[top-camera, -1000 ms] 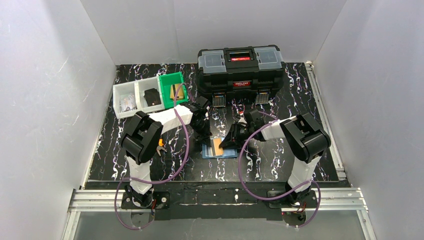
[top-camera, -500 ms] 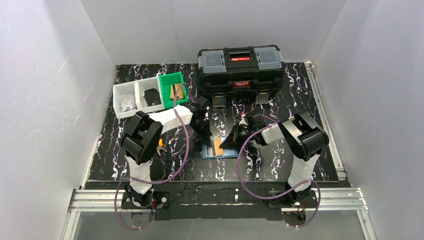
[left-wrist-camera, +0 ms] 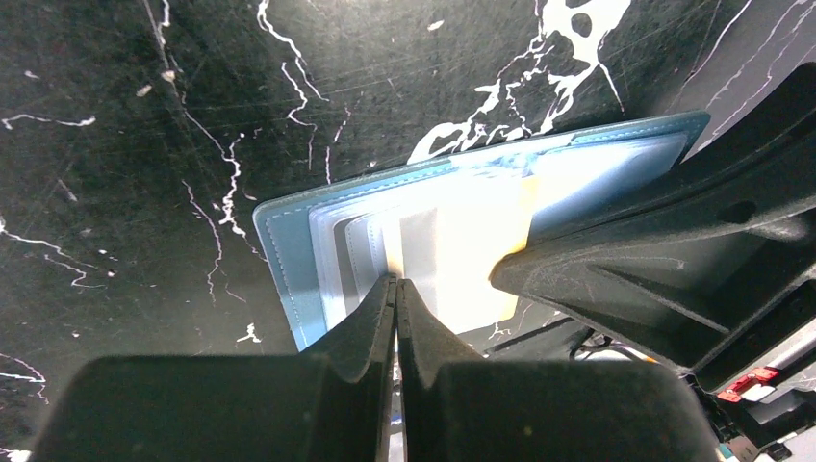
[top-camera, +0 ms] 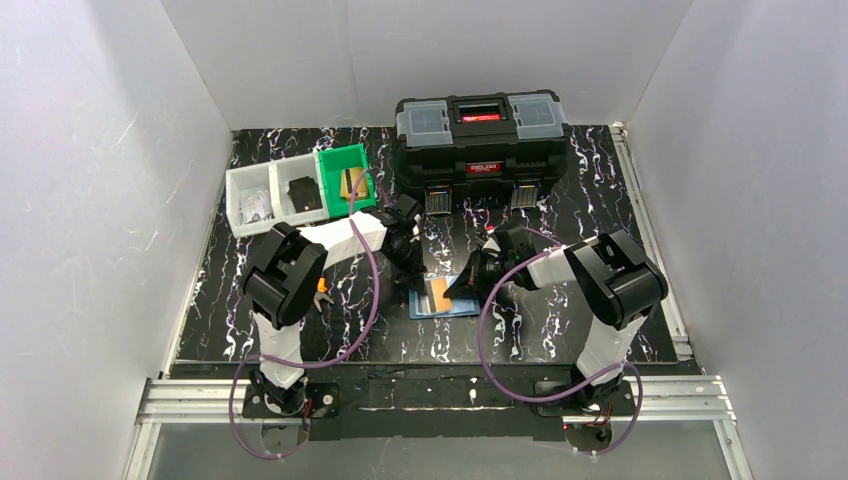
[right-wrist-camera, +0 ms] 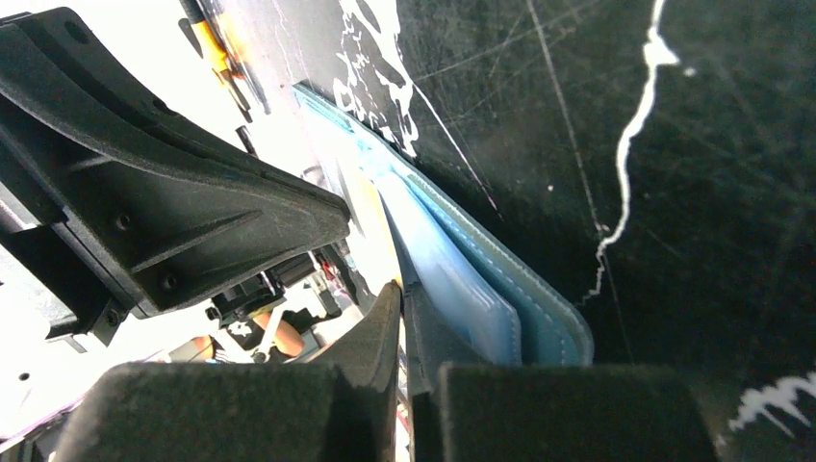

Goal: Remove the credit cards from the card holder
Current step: Remove the credit card from the card holder.

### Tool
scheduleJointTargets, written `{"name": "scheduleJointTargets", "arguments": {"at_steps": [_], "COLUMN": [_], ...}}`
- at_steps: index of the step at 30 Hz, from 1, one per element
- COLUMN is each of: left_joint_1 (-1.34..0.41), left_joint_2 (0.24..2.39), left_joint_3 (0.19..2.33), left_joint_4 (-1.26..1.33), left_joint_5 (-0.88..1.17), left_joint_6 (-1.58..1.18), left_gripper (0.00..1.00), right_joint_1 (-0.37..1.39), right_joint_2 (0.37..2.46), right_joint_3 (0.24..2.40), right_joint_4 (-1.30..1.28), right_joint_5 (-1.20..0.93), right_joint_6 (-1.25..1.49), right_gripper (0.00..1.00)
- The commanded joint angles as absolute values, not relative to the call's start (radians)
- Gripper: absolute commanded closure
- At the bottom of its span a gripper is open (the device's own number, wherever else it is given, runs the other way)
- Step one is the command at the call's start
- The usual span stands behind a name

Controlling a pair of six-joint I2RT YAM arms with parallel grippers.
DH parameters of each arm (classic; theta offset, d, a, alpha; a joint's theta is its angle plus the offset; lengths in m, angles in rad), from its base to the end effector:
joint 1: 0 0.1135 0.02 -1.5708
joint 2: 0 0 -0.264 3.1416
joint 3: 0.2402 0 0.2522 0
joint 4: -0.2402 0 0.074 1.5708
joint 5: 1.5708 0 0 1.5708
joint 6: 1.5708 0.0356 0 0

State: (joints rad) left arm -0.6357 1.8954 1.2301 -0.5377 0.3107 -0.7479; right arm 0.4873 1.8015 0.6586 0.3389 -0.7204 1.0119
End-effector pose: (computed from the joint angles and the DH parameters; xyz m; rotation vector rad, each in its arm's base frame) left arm 0.2935 -0.2301 0.1590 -0.0802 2.9725 -0.7112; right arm 0.2598 0.1643 0.1000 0.3006 2.6837 1.4698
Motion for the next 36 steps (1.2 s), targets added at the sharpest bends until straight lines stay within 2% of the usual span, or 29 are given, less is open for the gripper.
{"name": "scheduleJointTargets", "arguments": {"at_steps": [1, 21, 23, 26, 28, 34, 36], "left_joint_1": [-0.636, -0.630, -0.630, -0.629, -0.630, -0.630, -0.630], "left_joint_2": [1.960, 1.969, 1.970, 1.976, 1.978, 1.985, 1.986], "left_joint_3": [1.175, 1.158, 1.158, 1.162, 1.164, 1.169, 1.169], "left_joint_4": [-0.606, -0.604, -0.599, -0.594, -0.595, -0.593, -0.594], "left_joint_5": [0.187, 0.185, 0.193, 0.201, 0.204, 0.213, 0.215], "left_joint_6": [-0.722, -0.716, -0.715, -0.714, -0.714, -0.713, -0.710], "left_gripper": [1.00, 1.00, 1.00, 1.00, 1.00, 1.00, 1.00], "right_joint_1": [0.466, 0.454, 0.454, 0.454, 0.454, 0.459, 0.460], "right_joint_2": [1.768, 1.721, 1.723, 1.739, 1.751, 1.799, 1.805], "right_joint_3": [0.666, 0.675, 0.675, 0.678, 0.680, 0.699, 0.701], "right_joint_4": [0.229, 0.135, 0.146, 0.186, 0.216, 0.241, 0.244], "right_joint_5": [-0.639, -0.571, -0.586, -0.640, -0.667, -0.705, -0.706], "right_joint_6": [0.962, 0.904, 0.898, 0.906, 0.916, 0.934, 0.939], "right_gripper": [0.96, 0.98, 0.95, 0.79, 0.74, 0.73, 0.77]}}
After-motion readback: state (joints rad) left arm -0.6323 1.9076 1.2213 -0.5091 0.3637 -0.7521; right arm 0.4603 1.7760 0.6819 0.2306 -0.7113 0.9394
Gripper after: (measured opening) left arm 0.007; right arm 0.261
